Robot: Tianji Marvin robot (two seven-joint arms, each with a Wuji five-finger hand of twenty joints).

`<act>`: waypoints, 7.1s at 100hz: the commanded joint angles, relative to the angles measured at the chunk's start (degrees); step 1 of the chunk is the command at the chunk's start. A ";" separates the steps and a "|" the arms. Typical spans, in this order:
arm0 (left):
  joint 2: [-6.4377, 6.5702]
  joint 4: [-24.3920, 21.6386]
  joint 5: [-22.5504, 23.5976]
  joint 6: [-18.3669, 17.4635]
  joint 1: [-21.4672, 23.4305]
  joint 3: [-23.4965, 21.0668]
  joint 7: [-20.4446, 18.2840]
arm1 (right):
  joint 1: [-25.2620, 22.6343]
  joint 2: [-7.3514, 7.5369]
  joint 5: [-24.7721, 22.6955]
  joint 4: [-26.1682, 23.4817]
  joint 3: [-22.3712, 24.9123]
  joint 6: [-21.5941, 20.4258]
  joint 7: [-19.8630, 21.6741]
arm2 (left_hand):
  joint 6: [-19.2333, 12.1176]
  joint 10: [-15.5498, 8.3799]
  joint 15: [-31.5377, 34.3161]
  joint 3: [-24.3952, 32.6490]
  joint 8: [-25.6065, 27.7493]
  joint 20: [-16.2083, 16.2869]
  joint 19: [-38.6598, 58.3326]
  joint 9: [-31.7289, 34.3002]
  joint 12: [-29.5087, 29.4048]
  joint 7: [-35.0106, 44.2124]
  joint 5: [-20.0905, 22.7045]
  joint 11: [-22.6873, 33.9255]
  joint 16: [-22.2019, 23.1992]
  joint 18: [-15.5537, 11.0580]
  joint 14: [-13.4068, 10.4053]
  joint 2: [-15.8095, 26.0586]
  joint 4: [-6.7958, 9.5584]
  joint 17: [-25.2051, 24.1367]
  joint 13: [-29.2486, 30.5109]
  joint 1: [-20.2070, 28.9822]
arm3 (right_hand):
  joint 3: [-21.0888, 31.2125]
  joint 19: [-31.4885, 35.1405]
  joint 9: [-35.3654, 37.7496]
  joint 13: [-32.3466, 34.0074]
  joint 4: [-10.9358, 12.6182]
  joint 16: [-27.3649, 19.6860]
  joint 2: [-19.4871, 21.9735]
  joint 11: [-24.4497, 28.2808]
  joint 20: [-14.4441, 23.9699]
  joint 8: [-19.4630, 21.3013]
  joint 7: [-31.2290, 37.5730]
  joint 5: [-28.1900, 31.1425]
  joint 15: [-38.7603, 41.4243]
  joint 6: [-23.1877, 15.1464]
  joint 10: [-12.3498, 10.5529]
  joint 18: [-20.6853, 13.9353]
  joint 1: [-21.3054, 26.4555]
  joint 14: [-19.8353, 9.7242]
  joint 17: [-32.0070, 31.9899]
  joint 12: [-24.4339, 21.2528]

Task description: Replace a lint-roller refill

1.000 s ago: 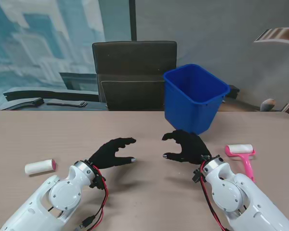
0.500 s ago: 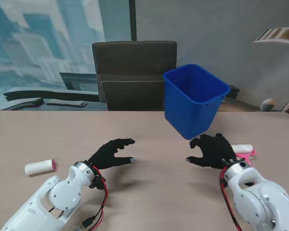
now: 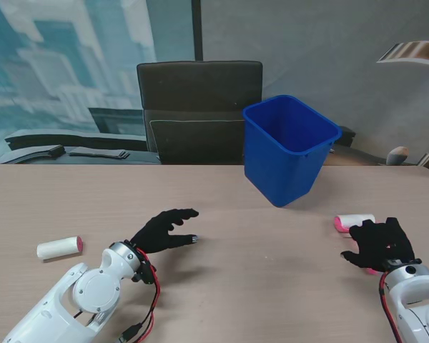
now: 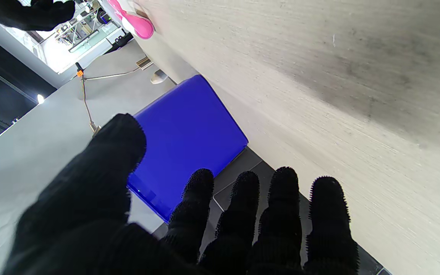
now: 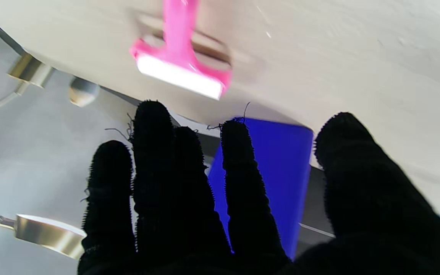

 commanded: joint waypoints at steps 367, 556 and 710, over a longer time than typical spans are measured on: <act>-2.09 -11.91 -24.49 18.83 4.23 -1.08 -4.88 | 29.46 -2.79 24.85 22.49 -32.16 -20.64 -24.46 | 10.82 7.34 8.03 -27.04 -1.03 5.52 7.85 9.52 1.05 -3.10 7.34 2.67 4.56 3.65 9.08 18.95 1.44 2.11 5.31 -3.44 | 61.34 32.64 26.47 25.25 2.29 14.50 -26.86 21.89 -3.40 19.80 33.74 25.97 48.71 -14.92 -1.10 -9.25 25.14 -25.78 42.93 20.81; -6.15 -17.22 -41.65 41.66 3.27 0.25 1.47 | 34.78 -3.66 24.70 26.83 -43.42 -26.96 -30.11 | 2.67 -0.94 22.88 12.23 7.30 -0.04 28.56 32.78 11.40 31.80 6.17 3.73 3.59 2.35 3.38 -3.05 2.20 16.22 23.89 23.91 | 61.34 30.42 25.34 25.28 0.40 12.82 -24.84 20.59 -2.52 18.92 31.79 25.04 44.71 -16.29 -3.11 -10.08 24.18 -24.70 40.96 19.03; 2.49 -11.13 -9.58 9.17 0.82 0.18 -16.79 | 31.77 -3.37 40.89 20.33 -35.65 -34.46 -10.66 | 1.01 -1.10 30.10 10.15 5.18 1.60 31.10 34.89 26.60 26.52 11.18 4.71 11.34 2.89 6.82 -1.18 5.26 16.10 24.56 26.74 | 0.11 -9.25 -10.82 -7.20 2.02 -9.81 3.62 -7.29 -8.28 -5.74 -7.63 -11.67 -19.16 3.91 -0.38 1.38 -8.27 -3.29 -4.20 -10.34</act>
